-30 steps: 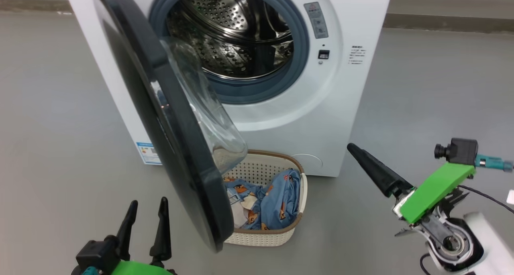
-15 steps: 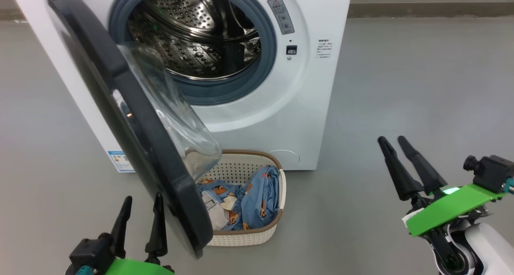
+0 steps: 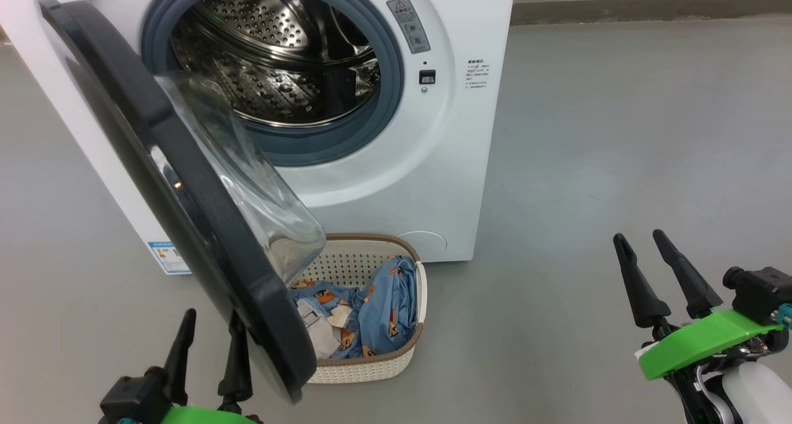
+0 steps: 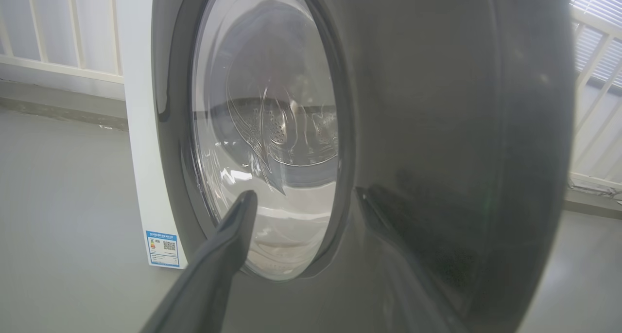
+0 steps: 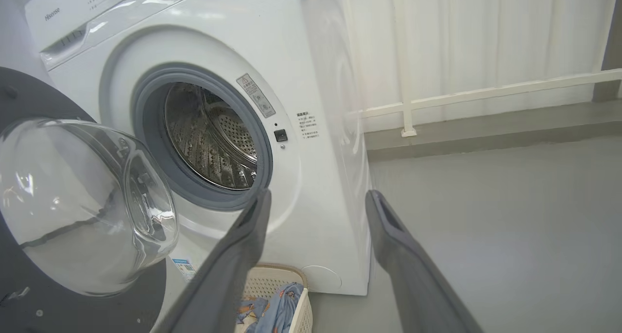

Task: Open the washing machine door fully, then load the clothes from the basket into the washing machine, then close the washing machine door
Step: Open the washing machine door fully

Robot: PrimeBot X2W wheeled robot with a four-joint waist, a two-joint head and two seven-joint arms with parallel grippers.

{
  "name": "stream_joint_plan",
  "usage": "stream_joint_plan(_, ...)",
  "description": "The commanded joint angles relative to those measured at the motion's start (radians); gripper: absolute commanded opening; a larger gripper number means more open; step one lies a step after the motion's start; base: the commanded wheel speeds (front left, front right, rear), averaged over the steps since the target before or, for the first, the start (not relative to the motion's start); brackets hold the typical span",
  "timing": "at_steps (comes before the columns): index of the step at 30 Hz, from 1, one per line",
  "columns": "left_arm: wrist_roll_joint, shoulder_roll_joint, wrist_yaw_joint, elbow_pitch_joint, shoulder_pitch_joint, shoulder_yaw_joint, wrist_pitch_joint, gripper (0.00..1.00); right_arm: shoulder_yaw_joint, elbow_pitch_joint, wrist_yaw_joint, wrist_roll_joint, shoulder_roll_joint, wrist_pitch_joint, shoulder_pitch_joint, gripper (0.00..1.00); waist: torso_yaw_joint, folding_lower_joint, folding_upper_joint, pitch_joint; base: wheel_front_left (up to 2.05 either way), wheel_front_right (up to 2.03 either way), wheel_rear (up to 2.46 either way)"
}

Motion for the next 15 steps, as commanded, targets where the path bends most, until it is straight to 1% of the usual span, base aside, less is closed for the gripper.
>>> stream_joint_plan(1, 0.002, 0.011, 0.003, -0.032, -0.01, 0.029, -0.006, 1.0, 0.001, -0.005, 0.005, -0.039, -0.005, -0.012, -0.005, 1.0, 0.0, 0.0, 0.0, -0.001, 0.0, 0.0, 0.0)
stream_joint_plan(4, 0.001, 0.01, 0.003, -0.031, -0.012, 0.029, -0.006, 1.0, -0.029, 0.02, 0.005, -0.097, 0.011, -0.013, -0.005, 1.0, 0.001, 0.0, 0.0, -0.001, 0.0, 0.0, 0.0)
stream_joint_plan(7, 0.002, 0.01, 0.003, -0.031, -0.012, 0.028, -0.006, 1.0, -0.056, 0.033, 0.005, -0.128, 0.033, -0.013, 0.002, 1.0, 0.004, 0.0, 0.0, -0.003, 0.0, 0.0, 0.0)
stream_joint_plan(15, 0.003, 0.011, 0.005, -0.026, -0.009, 0.032, -0.006, 1.0, -0.067, 0.062, 0.005, -0.169, 0.053, -0.013, 0.015, 1.0, 0.013, 0.0, 0.0, -0.01, 0.0, 0.0, 0.0)
